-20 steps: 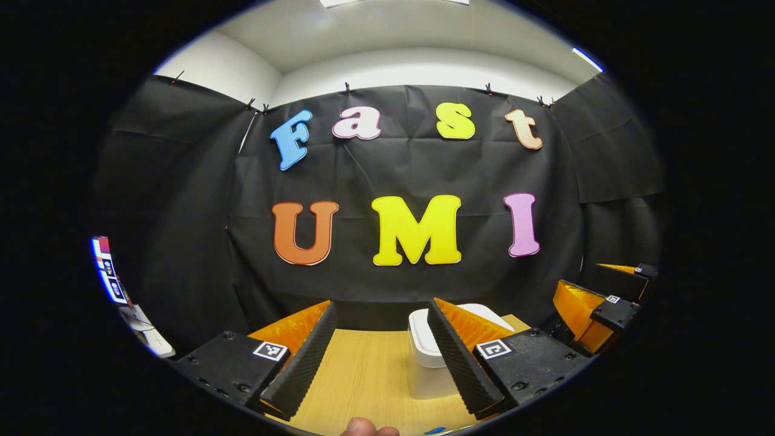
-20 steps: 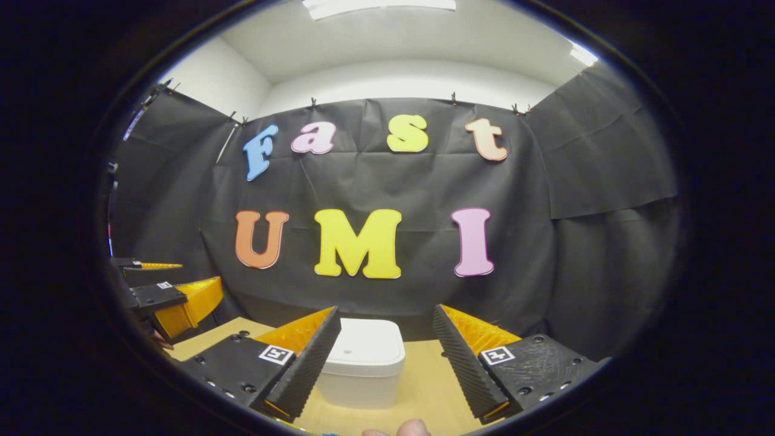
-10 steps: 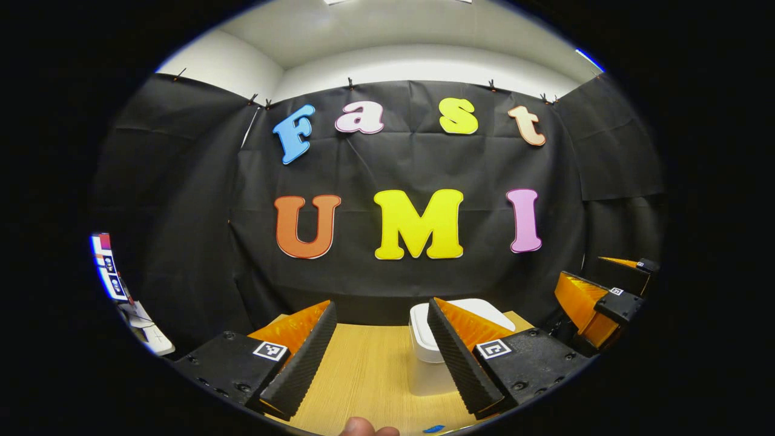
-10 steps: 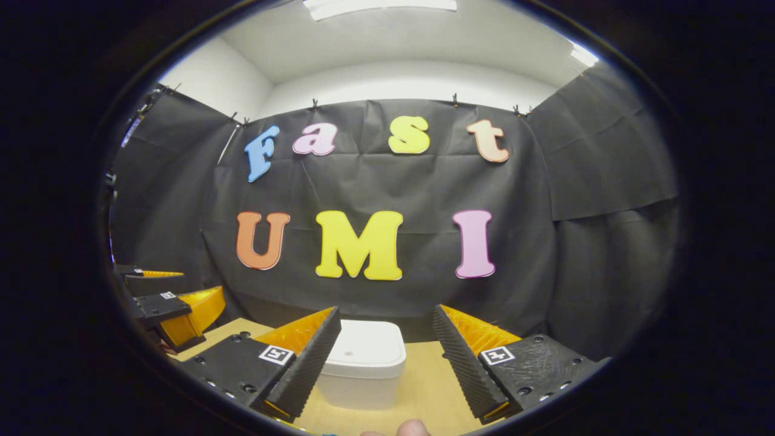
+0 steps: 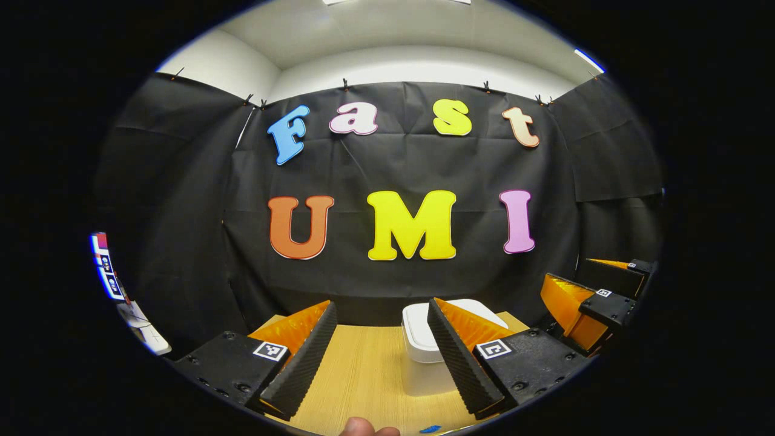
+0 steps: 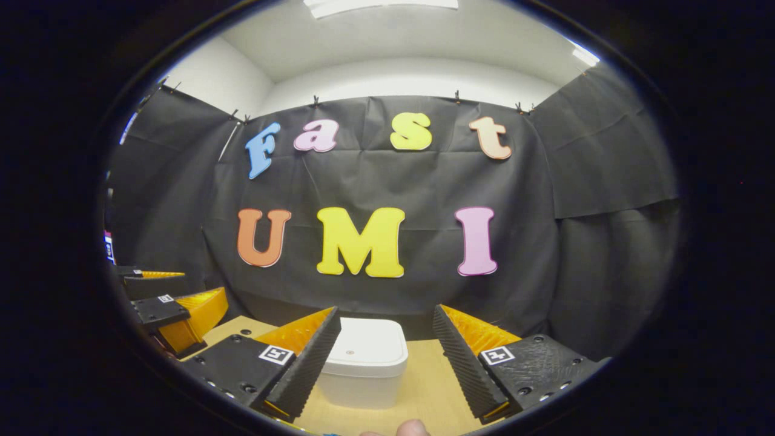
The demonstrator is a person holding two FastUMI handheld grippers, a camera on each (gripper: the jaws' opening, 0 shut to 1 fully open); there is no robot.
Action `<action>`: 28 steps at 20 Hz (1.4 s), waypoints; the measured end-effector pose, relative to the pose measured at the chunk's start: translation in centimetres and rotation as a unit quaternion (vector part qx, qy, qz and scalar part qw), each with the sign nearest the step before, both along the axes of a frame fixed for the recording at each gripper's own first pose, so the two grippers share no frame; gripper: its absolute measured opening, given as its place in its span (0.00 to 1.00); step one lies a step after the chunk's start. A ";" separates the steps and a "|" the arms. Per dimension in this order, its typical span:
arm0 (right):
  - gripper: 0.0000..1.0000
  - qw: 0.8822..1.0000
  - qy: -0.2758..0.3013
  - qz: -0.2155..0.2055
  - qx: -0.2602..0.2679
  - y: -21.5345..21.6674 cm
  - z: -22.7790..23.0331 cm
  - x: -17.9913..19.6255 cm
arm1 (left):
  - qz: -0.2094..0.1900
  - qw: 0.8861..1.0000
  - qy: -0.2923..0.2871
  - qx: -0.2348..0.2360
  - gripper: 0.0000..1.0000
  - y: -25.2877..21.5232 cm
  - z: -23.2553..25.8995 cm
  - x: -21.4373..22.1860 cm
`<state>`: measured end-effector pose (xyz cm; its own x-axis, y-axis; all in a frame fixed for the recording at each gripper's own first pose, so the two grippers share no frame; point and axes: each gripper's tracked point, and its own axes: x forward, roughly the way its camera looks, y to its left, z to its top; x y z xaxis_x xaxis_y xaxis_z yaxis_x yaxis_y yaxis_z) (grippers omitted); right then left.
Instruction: Press the lid of the desktop garbage bin to open it, pick up the crumpled paper on the desktop and throw it into the bin, then pick up the pop can on the desktop and drop it into the bin, and finally close the garbage bin lid.
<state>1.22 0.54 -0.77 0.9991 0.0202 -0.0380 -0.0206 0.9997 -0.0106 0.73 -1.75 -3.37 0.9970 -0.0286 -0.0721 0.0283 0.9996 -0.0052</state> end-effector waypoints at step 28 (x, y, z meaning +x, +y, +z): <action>0.77 0.985 0.170 0.039 -0.008 2.5 -10.7 8.6 | 0.041 0.999 -0.008 0.015 0.97 3.6 0.3 -0.2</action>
<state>9.85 3.02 -11.44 0.9242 0.0931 -0.3704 -0.1021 0.9948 -0.0047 0.48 1.90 -3.12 0.9969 0.0550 -0.0560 -0.0538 0.9983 0.0236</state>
